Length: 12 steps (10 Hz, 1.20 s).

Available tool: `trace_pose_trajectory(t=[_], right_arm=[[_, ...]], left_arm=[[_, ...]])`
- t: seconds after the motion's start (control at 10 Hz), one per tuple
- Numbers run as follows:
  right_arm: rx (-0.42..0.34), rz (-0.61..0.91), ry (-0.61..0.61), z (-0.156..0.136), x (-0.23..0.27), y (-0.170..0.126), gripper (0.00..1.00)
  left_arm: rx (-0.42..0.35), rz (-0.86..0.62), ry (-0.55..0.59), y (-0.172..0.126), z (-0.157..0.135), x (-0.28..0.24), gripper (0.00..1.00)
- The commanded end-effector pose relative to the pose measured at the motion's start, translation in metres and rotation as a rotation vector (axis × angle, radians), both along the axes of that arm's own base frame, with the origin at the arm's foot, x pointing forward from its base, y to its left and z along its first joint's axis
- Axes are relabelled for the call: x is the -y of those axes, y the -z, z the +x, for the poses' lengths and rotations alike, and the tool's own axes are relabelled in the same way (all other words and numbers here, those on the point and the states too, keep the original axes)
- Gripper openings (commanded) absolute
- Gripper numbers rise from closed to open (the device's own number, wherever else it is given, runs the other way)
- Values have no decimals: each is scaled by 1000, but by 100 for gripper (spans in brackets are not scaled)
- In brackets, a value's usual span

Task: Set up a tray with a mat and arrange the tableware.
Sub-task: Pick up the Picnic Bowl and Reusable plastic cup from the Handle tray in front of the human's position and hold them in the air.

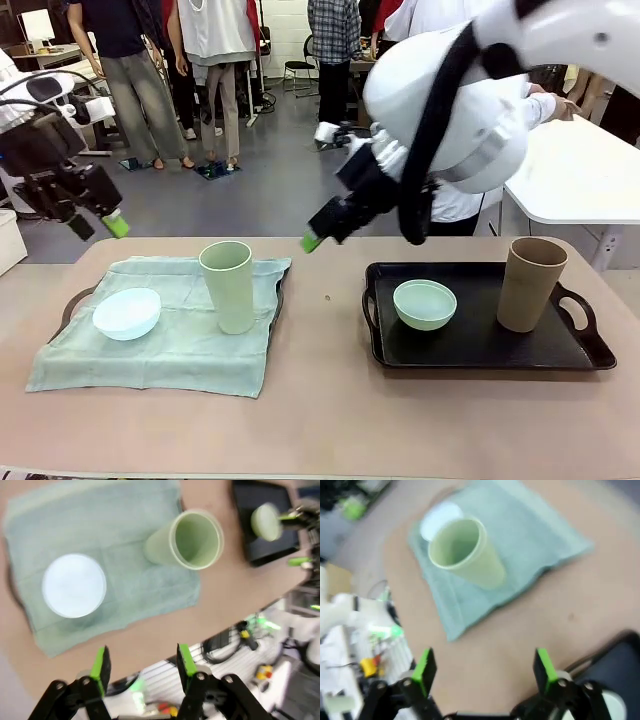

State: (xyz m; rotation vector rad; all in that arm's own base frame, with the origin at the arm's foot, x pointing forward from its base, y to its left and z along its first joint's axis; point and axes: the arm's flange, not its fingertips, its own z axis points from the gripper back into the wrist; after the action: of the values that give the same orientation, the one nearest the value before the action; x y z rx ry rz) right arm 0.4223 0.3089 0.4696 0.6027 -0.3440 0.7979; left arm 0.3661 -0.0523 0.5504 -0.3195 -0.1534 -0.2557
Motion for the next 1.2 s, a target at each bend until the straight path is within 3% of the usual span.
trace_pose_trajectory(t=[0.0, 0.1, 0.2, 0.3, 0.4, 0.5, 0.6, 0.7, 0.8, 0.9, 1.1], right_arm=[[-181, 16, 256, -25, 48, -21, 100], [-253, 169, 380, -43, 83, -24, 100], [-217, 282, 476, -61, 117, -35, 100], [-154, 304, 588, -83, 148, -46, 100], [-14, 269, 552, -95, 158, -58, 100], [-253, 231, 464, -48, 127, -40, 100], [-253, 231, 464, -48, 127, -40, 100], [-162, 298, 528, -80, 160, -62, 100], [-357, 392, 420, -58, 193, -53, 100], [-463, 457, 403, -45, 234, -52, 100], [-590, 529, 371, -44, 301, -47, 100]], left_arm=[[-46, -202, -5, 5, 11, -1, 70], [-72, -301, 2, 17, 11, -2, 70], [-108, -426, 25, 29, 13, -2, 70], [-110, -589, 37, 37, 16, -4, 70], [-116, -681, 26, 38, 21, -3, 70], [-102, -692, 48, 35, 15, 1, 70], [-89, -691, 56, 32, 13, 2, 70], [-92, -687, 57, 33, 10, 3, 70], [-100, -670, 63, 35, 5, 4, 70], [-110, -665, 62, 35, 3, 4, 70], [-122, -680, 50, 44, -4, 0, 70]])
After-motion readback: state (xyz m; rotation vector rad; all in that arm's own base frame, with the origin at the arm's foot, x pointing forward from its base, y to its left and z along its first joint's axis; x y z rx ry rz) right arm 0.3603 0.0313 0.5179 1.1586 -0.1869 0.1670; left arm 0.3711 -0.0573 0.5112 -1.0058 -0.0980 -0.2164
